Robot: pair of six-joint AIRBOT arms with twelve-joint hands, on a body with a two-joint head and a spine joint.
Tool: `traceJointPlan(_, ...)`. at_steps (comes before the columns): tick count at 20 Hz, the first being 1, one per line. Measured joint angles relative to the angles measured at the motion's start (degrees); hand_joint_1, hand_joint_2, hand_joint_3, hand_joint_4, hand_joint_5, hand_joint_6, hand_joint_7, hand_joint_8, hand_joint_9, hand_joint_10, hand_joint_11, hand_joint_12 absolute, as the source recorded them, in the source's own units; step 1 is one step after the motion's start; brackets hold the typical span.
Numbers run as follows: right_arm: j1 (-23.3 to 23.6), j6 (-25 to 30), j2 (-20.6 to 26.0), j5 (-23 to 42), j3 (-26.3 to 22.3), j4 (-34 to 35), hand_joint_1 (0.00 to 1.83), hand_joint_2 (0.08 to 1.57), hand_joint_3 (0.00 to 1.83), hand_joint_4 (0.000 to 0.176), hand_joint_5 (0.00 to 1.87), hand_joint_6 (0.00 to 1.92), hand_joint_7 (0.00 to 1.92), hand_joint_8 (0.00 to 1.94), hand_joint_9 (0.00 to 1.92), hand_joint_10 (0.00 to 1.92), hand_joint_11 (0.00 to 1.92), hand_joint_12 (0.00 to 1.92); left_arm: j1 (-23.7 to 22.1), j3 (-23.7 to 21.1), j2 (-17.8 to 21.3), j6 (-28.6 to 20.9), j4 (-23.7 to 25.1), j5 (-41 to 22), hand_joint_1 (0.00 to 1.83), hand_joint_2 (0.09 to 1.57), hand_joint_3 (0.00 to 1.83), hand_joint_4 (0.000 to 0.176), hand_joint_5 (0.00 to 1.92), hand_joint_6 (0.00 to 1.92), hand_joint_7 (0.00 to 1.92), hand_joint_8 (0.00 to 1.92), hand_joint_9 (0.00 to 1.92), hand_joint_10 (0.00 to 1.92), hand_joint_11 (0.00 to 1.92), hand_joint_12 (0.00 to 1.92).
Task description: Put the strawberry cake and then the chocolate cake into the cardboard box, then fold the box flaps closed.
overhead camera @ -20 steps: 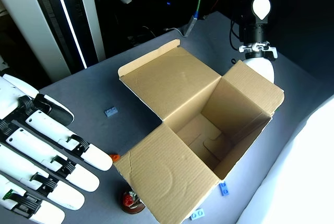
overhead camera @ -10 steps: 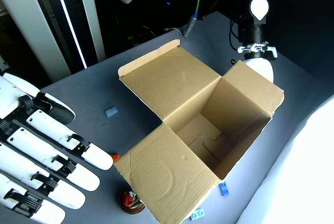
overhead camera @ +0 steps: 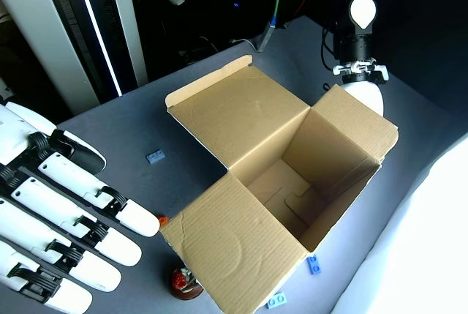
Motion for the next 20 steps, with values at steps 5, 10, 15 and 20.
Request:
traceJointPlan(5,0.0,0.0,0.0,0.0,0.0,0.0,0.59,1.04,0.0,0.0,0.08,0.01,0.15,0.0,0.14,0.0,0.0,0.61,-0.2,-0.1,0.0,-0.4,-1.1,0.0,1.31,1.24,0.0,0.0,0.65,1.37,0.7,1.43,0.74,1.55,0.57,1.83)
traceJointPlan(10,0.0,0.0,0.0,0.0,0.0,0.0,0.59,1.04,0.0,0.0,0.08,0.0,0.14,0.0,0.15,0.0,0.0,0.71,0.5,-0.1,0.0,-0.2,0.1,0.3,1.32,1.23,0.0,0.0,0.72,1.46,0.74,1.32,0.72,1.56,0.69,1.92)
traceJointPlan(15,0.1,0.0,-0.1,0.0,0.0,0.0,0.56,1.04,0.0,0.0,0.07,0.0,0.13,0.0,0.16,0.01,0.0,0.76,0.3,-0.1,-0.1,-0.2,0.1,0.1,1.32,1.25,0.0,0.0,0.69,1.51,0.72,1.35,0.7,1.6,0.66,1.92)
traceJointPlan(20,0.1,0.0,-0.1,0.0,0.0,0.0,0.56,1.04,0.0,0.0,0.05,0.0,0.14,0.0,0.16,0.0,0.0,0.69,-0.1,-1.7,0.2,-0.2,0.1,-0.2,1.31,1.26,0.01,0.0,0.65,1.55,0.68,1.41,0.67,1.63,0.63,1.92)
